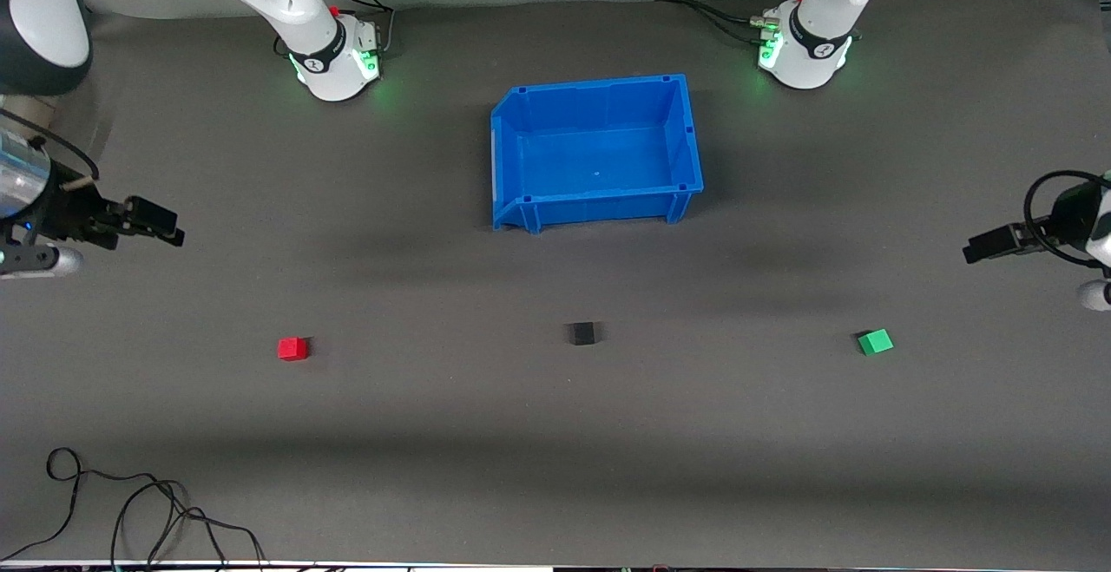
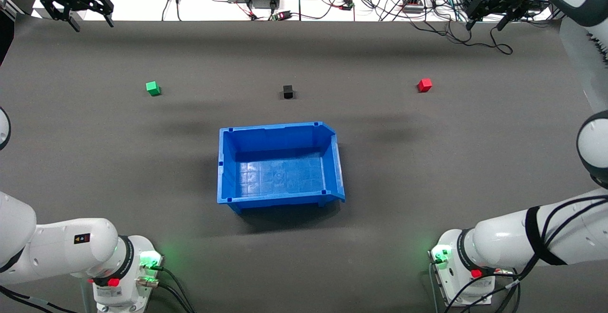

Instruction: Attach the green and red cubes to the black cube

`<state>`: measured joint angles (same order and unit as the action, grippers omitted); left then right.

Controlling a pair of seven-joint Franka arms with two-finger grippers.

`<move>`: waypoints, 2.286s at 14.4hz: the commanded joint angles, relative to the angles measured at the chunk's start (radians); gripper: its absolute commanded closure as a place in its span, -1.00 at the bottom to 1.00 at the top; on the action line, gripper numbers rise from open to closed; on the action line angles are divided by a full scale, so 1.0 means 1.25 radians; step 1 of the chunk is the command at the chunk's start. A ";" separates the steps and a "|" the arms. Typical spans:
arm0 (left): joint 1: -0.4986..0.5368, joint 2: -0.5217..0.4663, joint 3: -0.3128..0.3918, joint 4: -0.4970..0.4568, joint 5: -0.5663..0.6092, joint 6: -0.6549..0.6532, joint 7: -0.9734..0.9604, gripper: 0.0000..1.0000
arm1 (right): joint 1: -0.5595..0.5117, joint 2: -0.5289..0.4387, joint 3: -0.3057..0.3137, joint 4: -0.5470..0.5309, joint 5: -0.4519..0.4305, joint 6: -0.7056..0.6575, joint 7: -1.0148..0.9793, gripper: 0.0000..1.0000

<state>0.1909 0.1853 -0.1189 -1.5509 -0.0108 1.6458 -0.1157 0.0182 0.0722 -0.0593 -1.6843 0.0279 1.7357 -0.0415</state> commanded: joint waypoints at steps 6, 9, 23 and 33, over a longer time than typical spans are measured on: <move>0.014 0.082 -0.002 -0.055 0.016 0.096 -0.259 -0.99 | 0.000 0.229 0.002 0.034 0.005 0.153 0.015 -1.00; 0.037 0.086 -0.002 -0.131 0.021 0.190 -0.298 -0.99 | 0.001 0.304 0.003 0.036 0.006 0.226 0.016 -1.00; 0.020 0.349 0.013 -0.197 0.054 0.579 -1.211 -0.99 | 0.028 0.483 0.003 0.027 0.046 0.436 0.033 -1.00; -0.001 0.351 0.012 -0.189 0.055 0.554 -1.241 -0.46 | 0.024 0.507 0.002 -0.005 -0.021 0.488 0.022 -1.00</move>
<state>0.2014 0.6267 -0.1115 -1.7929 0.0388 2.3327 -1.6343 0.0498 0.6967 -0.0573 -1.6778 0.0165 2.3033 -0.0094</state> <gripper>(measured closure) 0.207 0.000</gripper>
